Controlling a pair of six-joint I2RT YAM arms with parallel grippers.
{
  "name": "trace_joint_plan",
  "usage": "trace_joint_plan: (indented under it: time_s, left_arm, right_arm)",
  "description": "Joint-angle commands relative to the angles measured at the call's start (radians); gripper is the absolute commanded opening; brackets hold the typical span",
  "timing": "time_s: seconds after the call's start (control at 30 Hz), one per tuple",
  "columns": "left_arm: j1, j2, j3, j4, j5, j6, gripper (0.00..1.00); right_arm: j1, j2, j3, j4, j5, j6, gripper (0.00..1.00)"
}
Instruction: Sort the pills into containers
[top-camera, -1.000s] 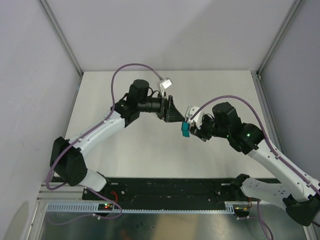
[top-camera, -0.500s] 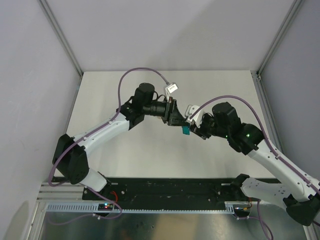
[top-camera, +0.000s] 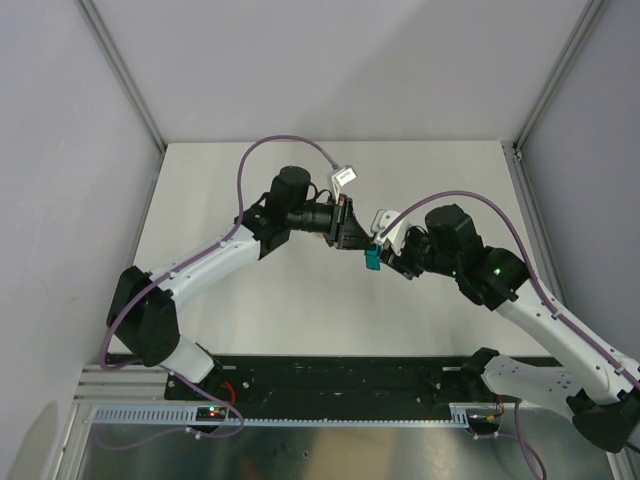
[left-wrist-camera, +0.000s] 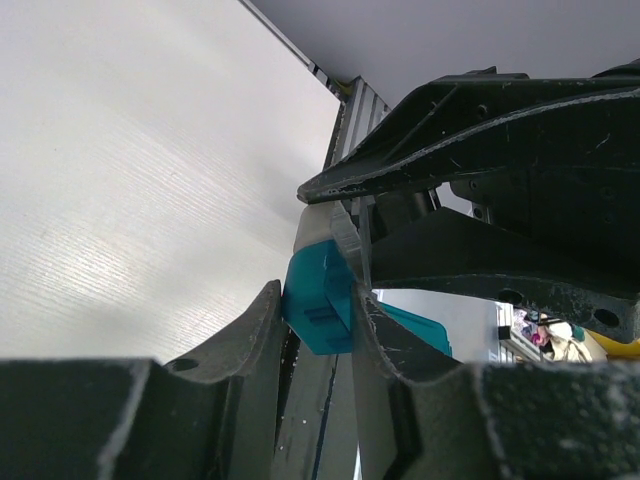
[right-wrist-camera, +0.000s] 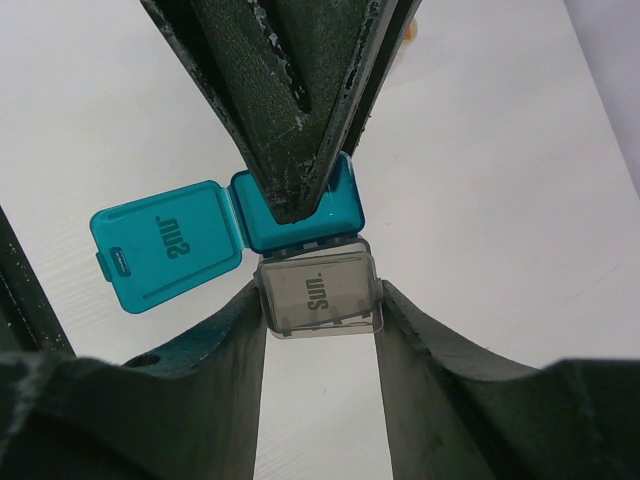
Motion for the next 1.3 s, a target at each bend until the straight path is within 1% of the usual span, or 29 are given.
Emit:
trace_joint_plan:
  time_s: [0.0, 0.17, 0.3, 0.4, 0.67, 0.87, 1.1, 1.27]
  left_arm:
    - [-0.026, -0.006, -0.002, 0.033, 0.052, -0.010, 0.01]
    - [-0.026, -0.010, -0.005, 0.032, 0.043, -0.015, 0.00]
    - [-0.024, -0.012, -0.005, 0.031, 0.040, -0.016, 0.00]
    - [-0.024, -0.015, -0.005, 0.031, 0.039, -0.014, 0.00]
    - [-0.015, -0.020, -0.012, 0.032, 0.031, -0.005, 0.00]
    - [0.004, -0.028, -0.014, 0.033, 0.016, 0.004, 0.00]
    - [0.011, -0.037, -0.024, 0.032, 0.002, 0.048, 0.00]
    - [0.004, -0.046, -0.023, 0.007, -0.006, 0.111, 0.00]
  right_arm:
    - [-0.008, -0.003, 0.033, 0.059, 0.008, 0.032, 0.26]
    - [-0.013, 0.002, 0.033, 0.041, -0.007, 0.044, 0.51]
    - [-0.021, 0.003, 0.033, 0.020, -0.024, 0.047, 0.64]
    - [-0.026, -0.001, 0.033, 0.007, -0.032, 0.047, 0.71]
    - [-0.046, -0.009, 0.033, -0.034, -0.069, 0.045, 0.79]
    - [-0.074, -0.033, 0.033, -0.123, -0.145, 0.028, 0.81]
    - [-0.159, -0.079, 0.034, -0.149, -0.268, 0.049, 0.83]
    - [-0.249, -0.045, 0.071, -0.150, -0.391, 0.103, 0.83]
